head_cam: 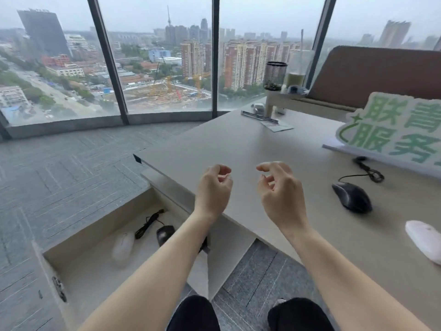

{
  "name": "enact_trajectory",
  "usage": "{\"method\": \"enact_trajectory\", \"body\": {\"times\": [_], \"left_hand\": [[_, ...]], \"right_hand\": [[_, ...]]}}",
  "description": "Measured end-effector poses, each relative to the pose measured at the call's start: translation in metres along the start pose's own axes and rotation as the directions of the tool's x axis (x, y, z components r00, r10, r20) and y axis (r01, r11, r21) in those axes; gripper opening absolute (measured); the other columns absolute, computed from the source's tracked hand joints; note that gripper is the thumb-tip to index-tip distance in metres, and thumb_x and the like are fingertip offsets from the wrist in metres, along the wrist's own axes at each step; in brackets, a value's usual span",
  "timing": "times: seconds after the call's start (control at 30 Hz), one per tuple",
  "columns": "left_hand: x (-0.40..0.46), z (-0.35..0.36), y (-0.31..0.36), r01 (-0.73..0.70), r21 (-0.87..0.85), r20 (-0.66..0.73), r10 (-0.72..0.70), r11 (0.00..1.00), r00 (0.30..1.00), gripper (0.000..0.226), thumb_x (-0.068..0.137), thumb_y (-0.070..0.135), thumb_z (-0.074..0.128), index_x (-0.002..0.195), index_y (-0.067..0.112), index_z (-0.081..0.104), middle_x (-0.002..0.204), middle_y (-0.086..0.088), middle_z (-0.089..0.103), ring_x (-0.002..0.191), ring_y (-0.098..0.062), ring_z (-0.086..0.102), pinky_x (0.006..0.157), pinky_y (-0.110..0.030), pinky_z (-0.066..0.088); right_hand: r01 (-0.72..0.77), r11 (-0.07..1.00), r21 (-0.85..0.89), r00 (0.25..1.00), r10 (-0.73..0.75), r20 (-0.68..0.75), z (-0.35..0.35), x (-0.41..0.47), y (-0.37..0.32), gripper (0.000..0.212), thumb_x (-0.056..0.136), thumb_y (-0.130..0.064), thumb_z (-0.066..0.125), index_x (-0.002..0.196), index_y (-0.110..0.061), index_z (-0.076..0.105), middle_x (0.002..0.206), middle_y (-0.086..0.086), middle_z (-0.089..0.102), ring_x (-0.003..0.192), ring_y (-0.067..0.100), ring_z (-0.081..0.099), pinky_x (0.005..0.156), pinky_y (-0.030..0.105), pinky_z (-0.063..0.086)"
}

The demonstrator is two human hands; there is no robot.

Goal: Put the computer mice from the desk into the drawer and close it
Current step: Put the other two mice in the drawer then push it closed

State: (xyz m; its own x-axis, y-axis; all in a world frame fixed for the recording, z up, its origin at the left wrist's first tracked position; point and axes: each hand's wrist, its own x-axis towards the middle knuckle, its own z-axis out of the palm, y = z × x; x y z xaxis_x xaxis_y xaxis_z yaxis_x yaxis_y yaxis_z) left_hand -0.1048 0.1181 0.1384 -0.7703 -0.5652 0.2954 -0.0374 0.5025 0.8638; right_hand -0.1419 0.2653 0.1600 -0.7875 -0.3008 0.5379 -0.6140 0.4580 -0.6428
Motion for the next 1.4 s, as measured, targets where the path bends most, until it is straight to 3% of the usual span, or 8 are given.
{"method": "enact_trajectory", "body": {"times": [0.2,0.37,0.5,0.7,0.83,0.97,1.2,1.4], "left_hand": [[-0.034,0.131,0.069,-0.085,-0.027,0.345,0.090,0.996,0.934,0.031,0.086,0.024,0.060,0.117,0.020,0.061,0.119,-0.006,0.059,0.096,-0.020,0.064,0.082,-0.030,0.050],[-0.052,0.210,0.109,-0.091,0.037,0.406,0.068,0.995,0.911,0.042,0.083,0.035,0.059,0.124,0.027,0.055,0.128,-0.002,0.049,0.112,-0.024,0.055,0.090,-0.032,0.047],[-0.053,0.250,0.119,-0.095,0.271,0.404,-0.024,0.958,0.914,0.052,0.080,0.047,0.056,0.126,0.026,0.046,0.129,-0.006,0.047,0.116,-0.032,0.045,0.093,-0.040,0.043],[-0.038,0.275,0.116,-0.129,0.502,0.309,-0.038,0.855,0.950,0.059,0.074,0.049,0.057,0.123,0.019,0.045,0.122,-0.013,0.058,0.115,-0.034,0.047,0.094,-0.041,0.037],[-0.028,0.266,0.110,-0.076,0.521,0.260,-0.073,0.850,0.963,0.047,0.074,0.037,0.054,0.117,0.019,0.047,0.119,-0.014,0.056,0.115,-0.035,0.044,0.090,-0.042,0.035],[-0.021,0.240,0.094,-0.070,0.530,0.209,-0.050,0.845,0.977,0.038,0.079,0.036,0.054,0.112,0.018,0.046,0.115,-0.015,0.056,0.111,-0.036,0.047,0.088,-0.042,0.036],[-0.019,0.138,0.081,-0.082,0.151,0.012,0.082,0.985,0.997,0.047,0.076,0.030,0.060,0.119,0.018,0.044,0.113,-0.012,0.056,0.109,-0.033,0.048,0.087,-0.037,0.039],[-0.021,-0.003,0.095,-0.252,0.103,-0.259,0.270,0.962,0.927,0.047,0.077,0.030,0.062,0.119,0.021,0.043,0.113,-0.005,0.052,0.103,-0.021,0.044,0.080,-0.031,0.035]], "right_hand": [[-0.238,0.934,-0.265,0.953,0.172,-0.248,-0.133,-0.010,0.101,0.028,0.086,-0.013,0.056,0.111,-0.012,0.067,0.115,0.011,0.063,0.106,0.034,0.055,0.091,0.037,0.043],[-0.503,0.676,-0.539,0.856,0.476,-0.202,-0.190,-0.040,0.166,0.052,0.083,-0.029,0.062,0.134,-0.021,0.052,0.132,0.013,0.052,0.118,0.040,0.046,0.099,0.042,0.039],[-0.567,0.564,-0.601,0.777,0.608,-0.164,-0.199,-0.058,0.196,0.062,0.083,-0.045,0.057,0.139,-0.024,0.043,0.131,0.017,0.053,0.119,0.040,0.049,0.099,0.042,0.039],[-0.508,0.631,-0.586,0.838,0.520,-0.167,-0.195,-0.063,0.206,0.049,0.082,-0.028,0.046,0.130,-0.019,0.050,0.113,0.019,0.061,0.103,0.039,0.049,0.088,0.040,0.037],[-0.503,0.695,-0.514,0.850,0.506,-0.147,-0.186,-0.060,0.205,0.053,0.073,-0.029,0.021,0.117,-0.020,0.049,0.105,0.018,0.058,0.090,0.037,0.046,0.081,0.040,0.037],[-0.504,0.803,-0.317,0.863,0.476,-0.167,-0.175,-0.051,0.177,0.046,0.083,-0.014,0.056,0.127,-0.021,0.047,0.118,0.016,0.050,0.106,0.037,0.046,0.076,0.034,0.039],[-0.278,0.953,-0.118,0.956,0.262,-0.135,-0.132,-0.036,0.103,0.041,0.082,-0.019,0.061,0.116,-0.035,0.046,0.120,-0.001,0.053,0.111,0.023,0.050,0.078,0.030,0.039],[-0.098,0.992,0.074,0.989,0.106,-0.104,-0.071,-0.027,0.007,0.046,0.085,-0.023,0.065,0.124,-0.035,0.044,0.125,-0.004,0.051,0.094,0.011,0.051,0.078,0.028,0.041]]}}
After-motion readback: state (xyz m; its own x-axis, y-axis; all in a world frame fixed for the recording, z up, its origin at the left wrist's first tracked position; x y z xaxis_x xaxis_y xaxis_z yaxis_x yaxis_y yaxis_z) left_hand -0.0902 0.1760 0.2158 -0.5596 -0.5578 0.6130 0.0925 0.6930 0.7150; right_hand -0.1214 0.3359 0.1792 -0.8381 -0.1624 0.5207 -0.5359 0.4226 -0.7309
